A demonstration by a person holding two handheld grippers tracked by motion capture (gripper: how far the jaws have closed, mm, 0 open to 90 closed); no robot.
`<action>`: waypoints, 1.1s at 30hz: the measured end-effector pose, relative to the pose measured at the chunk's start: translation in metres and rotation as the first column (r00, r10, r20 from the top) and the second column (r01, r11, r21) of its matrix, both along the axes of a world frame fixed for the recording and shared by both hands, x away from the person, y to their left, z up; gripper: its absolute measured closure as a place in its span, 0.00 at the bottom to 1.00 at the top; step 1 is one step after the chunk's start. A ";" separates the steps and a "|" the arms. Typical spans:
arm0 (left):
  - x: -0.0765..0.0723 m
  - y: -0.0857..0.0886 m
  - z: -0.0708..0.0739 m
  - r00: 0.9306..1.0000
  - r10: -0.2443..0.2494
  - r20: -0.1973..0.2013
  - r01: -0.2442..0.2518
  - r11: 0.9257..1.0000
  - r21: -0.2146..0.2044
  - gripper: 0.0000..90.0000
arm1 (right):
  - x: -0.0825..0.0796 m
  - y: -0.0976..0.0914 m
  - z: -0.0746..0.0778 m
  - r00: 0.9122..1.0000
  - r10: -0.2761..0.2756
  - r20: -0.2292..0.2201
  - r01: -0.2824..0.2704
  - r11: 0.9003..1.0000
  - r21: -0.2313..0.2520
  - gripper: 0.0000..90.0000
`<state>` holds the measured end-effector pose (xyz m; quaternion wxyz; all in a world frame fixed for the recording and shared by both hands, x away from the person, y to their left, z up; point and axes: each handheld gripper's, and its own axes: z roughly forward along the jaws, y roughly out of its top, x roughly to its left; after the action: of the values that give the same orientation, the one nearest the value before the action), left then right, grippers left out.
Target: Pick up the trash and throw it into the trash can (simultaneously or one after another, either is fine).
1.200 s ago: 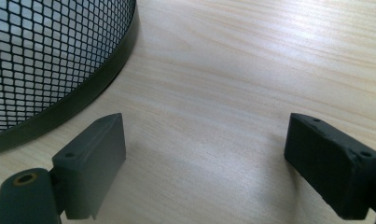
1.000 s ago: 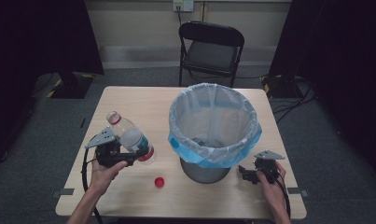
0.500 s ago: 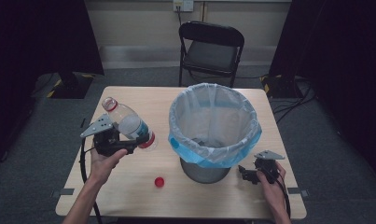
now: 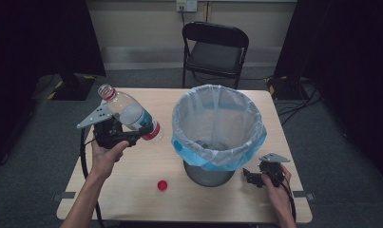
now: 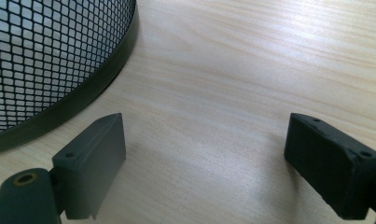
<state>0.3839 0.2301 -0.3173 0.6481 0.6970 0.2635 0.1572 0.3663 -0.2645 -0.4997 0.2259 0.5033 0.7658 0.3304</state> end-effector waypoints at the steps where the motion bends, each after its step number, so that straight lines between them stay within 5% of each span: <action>1: 0.001 -0.001 0.003 1.000 0.000 0.005 0.000 1.000 -0.002 0.32 | 0.000 0.000 0.000 1.000 0.000 0.000 0.000 1.000 0.000 0.13; 33: 0.002 -0.021 0.068 0.994 -0.021 0.110 0.032 0.995 -0.098 0.32 | 0.000 0.000 0.000 1.000 -0.001 0.000 0.001 1.000 0.000 0.13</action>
<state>0.3861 0.2095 -0.2495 0.6975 0.6576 0.2260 0.1730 0.3663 -0.2645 -0.4997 0.2261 0.5035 0.7657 0.3303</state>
